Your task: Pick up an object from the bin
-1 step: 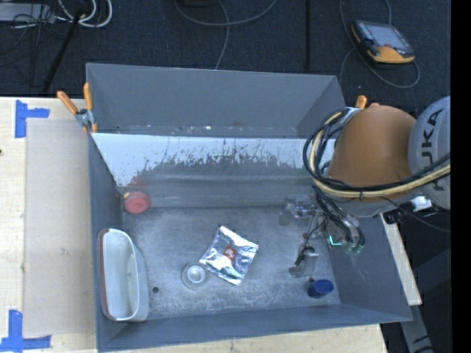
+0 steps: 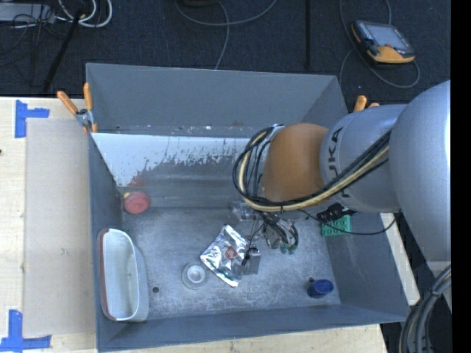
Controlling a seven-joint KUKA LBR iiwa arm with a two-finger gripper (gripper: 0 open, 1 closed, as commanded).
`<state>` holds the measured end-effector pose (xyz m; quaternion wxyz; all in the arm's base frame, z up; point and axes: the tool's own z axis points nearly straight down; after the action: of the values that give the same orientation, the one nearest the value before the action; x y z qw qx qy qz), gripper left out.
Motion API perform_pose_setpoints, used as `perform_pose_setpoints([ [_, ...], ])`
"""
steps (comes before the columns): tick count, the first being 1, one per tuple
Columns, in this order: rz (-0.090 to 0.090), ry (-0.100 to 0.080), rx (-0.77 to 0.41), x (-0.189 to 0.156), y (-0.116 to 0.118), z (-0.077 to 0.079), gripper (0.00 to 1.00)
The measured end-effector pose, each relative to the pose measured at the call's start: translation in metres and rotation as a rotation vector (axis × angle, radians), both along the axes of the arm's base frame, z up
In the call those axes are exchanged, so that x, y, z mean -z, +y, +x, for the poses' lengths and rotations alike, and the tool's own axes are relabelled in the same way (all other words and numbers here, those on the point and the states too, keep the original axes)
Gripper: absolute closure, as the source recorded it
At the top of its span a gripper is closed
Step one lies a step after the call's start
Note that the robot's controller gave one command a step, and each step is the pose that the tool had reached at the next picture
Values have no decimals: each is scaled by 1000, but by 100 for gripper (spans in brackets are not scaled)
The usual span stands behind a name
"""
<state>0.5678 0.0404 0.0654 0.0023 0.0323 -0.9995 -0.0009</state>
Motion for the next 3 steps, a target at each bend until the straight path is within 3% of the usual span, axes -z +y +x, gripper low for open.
perform_pose_setpoints([
  [1,-2,-7,241,-35,1,11,0],
  [2,-3,-5,528,-37,-4,10,0],
  [3,-4,-5,420,-3,-4,51,0],
])
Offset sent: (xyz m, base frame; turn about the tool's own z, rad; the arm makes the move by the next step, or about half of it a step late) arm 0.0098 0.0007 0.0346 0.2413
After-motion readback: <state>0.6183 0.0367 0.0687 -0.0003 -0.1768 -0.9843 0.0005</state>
